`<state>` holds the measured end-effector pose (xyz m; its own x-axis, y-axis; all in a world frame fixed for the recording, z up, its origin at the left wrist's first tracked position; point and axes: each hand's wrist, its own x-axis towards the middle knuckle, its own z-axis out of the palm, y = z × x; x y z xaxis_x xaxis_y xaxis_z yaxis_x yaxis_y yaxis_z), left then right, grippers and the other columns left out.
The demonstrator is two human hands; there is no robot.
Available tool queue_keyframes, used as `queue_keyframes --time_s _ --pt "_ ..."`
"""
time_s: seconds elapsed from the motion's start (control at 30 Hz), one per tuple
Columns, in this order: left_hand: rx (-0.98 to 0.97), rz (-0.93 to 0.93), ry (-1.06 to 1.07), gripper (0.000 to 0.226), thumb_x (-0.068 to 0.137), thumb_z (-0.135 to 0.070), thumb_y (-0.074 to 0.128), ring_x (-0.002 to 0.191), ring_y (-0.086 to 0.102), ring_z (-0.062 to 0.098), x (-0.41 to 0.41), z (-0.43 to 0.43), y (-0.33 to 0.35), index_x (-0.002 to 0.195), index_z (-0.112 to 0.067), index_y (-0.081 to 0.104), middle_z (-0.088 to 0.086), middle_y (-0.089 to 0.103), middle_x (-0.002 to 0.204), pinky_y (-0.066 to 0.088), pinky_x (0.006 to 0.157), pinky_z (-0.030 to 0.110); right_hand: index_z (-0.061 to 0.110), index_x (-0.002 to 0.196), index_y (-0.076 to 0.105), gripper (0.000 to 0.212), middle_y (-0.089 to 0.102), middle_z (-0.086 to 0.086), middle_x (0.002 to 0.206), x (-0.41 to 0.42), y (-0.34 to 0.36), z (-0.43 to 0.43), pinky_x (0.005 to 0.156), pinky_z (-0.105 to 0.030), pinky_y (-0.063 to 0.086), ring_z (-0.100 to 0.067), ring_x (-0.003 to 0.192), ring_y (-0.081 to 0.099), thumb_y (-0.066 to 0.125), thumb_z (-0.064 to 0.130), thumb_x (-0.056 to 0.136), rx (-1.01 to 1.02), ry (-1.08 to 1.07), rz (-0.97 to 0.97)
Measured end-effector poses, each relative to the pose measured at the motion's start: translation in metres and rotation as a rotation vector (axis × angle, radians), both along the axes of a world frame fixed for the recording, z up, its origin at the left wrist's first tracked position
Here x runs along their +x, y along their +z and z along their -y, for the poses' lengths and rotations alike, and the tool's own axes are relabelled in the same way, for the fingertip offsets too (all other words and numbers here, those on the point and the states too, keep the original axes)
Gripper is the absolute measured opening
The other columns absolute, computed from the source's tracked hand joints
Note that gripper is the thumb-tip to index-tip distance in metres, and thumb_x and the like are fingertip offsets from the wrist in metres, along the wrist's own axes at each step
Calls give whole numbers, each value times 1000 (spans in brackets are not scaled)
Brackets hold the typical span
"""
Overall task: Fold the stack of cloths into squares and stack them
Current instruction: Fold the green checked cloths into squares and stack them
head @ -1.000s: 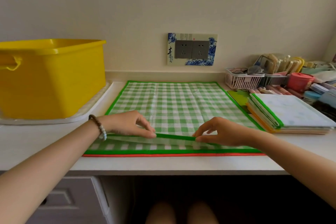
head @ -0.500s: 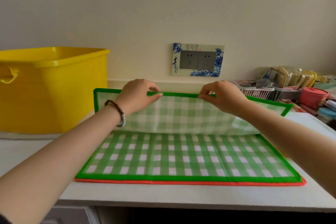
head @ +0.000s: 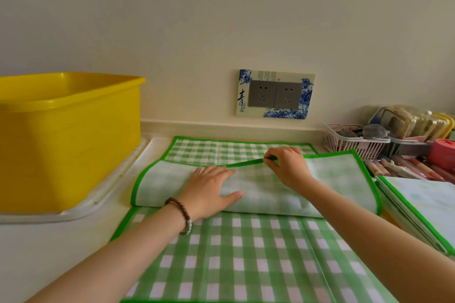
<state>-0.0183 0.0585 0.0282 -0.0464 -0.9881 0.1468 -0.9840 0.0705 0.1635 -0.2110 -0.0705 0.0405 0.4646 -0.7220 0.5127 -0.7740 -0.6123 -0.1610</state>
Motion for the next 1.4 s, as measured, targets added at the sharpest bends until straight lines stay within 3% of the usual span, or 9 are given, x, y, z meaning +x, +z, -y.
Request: queue_keyframes --time_s 0.13,0.23,0.33,0.43,0.6,0.83,1.1,1.4 --pt "54 -26 18 70 88 -69 27 142 18 12 1 8 -14 147 -30 24 -7 22 155 12 117 38 18 100 66 19 70 1 100 3 -14 10 95 -30 32 -21 94 58 53 30 94 92 -26 -14" --pt "93 -38 50 68 90 -66 26 143 15 13 0 9 -20 147 -30 22 -6 17 157 9 118 38 20 112 62 24 66 1 115 4 -18 11 96 -30 32 -21 107 56 51 32 94 133 -42 -8" --pt "110 -52 99 66 92 -64 26 145 10 16 0 10 -25 148 -30 20 -5 13 158 6 118 40 21 129 52 38 54 0 134 13 -17 -1 105 -33 30 -22 124 47 46 38 96 151 -36 -6" --pt "101 -91 133 64 93 -61 27 145 8 17 -1 12 -30 148 -30 19 -4 11 158 5 118 41 21 131 50 41 48 1 140 30 -20 -25 107 -31 30 -19 128 44 42 42 97 233 24 -34" --pt "100 -62 142 61 95 -59 20 146 3 16 -1 16 -35 149 -31 16 -5 6 159 2 118 41 23 144 32 49 27 -1 154 46 -42 -46 116 -34 17 -18 141 24 33 41 99 366 38 -206" --pt "195 9 134 77 86 -73 12 146 -6 15 1 16 -34 150 -33 3 -7 -7 158 -1 118 44 34 149 17 57 12 5 158 24 -53 -44 118 -38 4 -15 146 7 21 56 96 428 -25 -212" --pt "232 10 108 113 55 -94 3 145 -9 16 2 12 -31 150 -33 -3 -7 -12 158 -3 118 46 36 149 13 61 8 7 159 -85 -46 -16 118 -40 6 -16 146 8 18 61 94 490 -307 -234" --pt "243 20 113 109 60 -91 14 145 -9 17 0 12 -29 150 -32 -3 -6 -13 158 -4 117 46 30 149 14 59 7 2 159 -105 -39 -10 118 -44 1 -19 146 5 21 55 97 551 -369 -234"
